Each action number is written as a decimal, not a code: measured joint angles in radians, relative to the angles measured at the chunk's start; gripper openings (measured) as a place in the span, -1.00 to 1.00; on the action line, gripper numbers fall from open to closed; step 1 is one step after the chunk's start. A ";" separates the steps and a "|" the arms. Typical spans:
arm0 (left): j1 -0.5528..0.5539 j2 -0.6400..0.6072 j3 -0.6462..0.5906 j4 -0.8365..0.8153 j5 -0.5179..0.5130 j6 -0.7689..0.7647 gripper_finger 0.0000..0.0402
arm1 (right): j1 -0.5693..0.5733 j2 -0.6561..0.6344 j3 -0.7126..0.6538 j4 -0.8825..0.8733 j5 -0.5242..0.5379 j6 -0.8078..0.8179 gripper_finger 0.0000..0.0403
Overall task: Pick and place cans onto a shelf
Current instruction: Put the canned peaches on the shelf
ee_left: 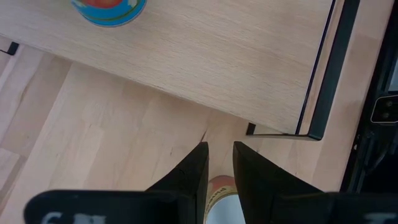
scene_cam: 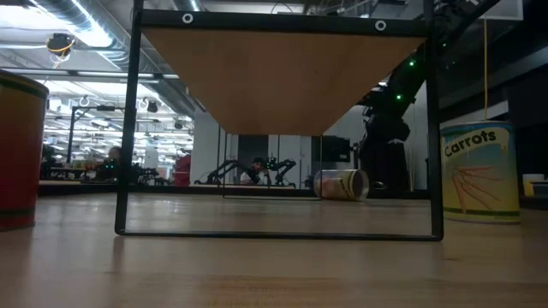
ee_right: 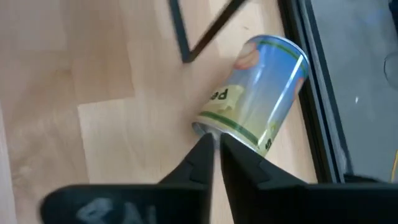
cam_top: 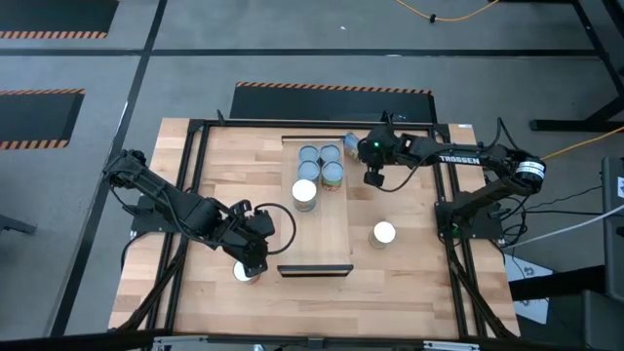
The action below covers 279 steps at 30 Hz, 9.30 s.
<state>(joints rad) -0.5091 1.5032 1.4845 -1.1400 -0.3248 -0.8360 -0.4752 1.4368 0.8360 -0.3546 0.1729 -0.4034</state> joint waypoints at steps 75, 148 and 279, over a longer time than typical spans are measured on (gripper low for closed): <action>0.000 0.000 0.000 0.001 0.000 0.000 -0.67 | -0.157 0.317 0.000 0.325 -0.139 0.228 -0.40; 0.000 0.000 0.000 0.005 -0.008 0.035 -0.67 | -0.049 -0.246 0.371 -1.166 -0.759 0.549 -0.98; 0.000 0.000 0.000 0.082 -0.179 0.140 -0.67 | 0.607 -0.352 0.372 -0.525 -0.453 1.250 -0.67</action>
<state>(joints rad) -0.5091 1.5028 1.4845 -1.0580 -0.5043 -0.6960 0.1316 1.0847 1.2076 -0.8792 -0.2799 0.8467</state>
